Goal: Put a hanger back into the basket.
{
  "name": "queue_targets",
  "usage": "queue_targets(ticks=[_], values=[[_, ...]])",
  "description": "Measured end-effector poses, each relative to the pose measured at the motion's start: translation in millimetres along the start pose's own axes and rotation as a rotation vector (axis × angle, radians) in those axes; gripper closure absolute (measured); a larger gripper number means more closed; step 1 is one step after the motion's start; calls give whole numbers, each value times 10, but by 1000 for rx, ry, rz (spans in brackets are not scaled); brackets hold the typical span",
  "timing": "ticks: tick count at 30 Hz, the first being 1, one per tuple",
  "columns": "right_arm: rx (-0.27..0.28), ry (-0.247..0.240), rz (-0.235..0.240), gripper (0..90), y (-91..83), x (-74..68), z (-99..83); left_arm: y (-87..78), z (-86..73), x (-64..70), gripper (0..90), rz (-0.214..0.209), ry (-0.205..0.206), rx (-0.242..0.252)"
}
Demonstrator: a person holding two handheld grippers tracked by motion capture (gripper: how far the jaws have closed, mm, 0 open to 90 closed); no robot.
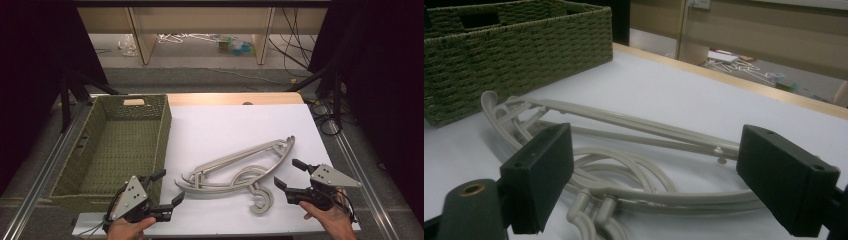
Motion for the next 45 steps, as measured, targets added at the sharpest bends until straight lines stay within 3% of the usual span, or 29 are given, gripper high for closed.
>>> queue_targets(ticks=[3, 5, 7, 9, 12, 17, 21, 29, 32, 36, 39, 42, 45], values=[[17, -26, 8, 158, 23, 9, 12, 4, -4, 9, 157, -1, -6, -1], [-19, -20, 18, 157, 22, 4, -14, 8, -8, 17, 156, -1, -18, -2], [-41, -49, 42, 157, 30, 0, -28, 9, -5, 11, 156, -2, -4, -3], [-52, -106, 33, 156, 54, 46, -38, 12, -10, 14, 157, -2, -6, -5], [-104, -180, 62, 155, 113, 115, -78, 21, -10, 18, 157, -3, -9, -3], [-146, -203, 107, 157, 169, 134, -130, 28, -14, 19, 157, -2, 1, -7], [-206, -268, 128, 167, 229, 140, -172, 30, -15, 19, 157, 1, 0, -7], [-313, -376, 181, 238, 378, 246, -210, 19, -3, -10, 157, 15, 7, 3], [-350, -439, 227, 260, 436, 260, -250, 24, -2, -2, 157, 14, 1, 3], [-395, -483, 282, 327, 533, 237, -330, 24, -9, 7, 157, 12, -1, -1], [-419, -520, 286, 346, 623, 230, -384, 28, -6, 2, 157, 12, 5, -1], [-488, -589, 307, 367, 687, 233, -459, 26, -10, 12, 157, 12, 0, -1], [-497, -643, 310, 425, 772, 240, -449, 27, -12, 0, 157, 13, 6, -3]])
Point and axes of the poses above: each handheld gripper's, and its own axes: y roughly forward along the jaws, z roughly out of its top, x roughly to its right, the point moved 9 cm from there along y, roughly forward along the jaws, and after that the axes turned 7 degrees about -y, right-handed, at the moved point
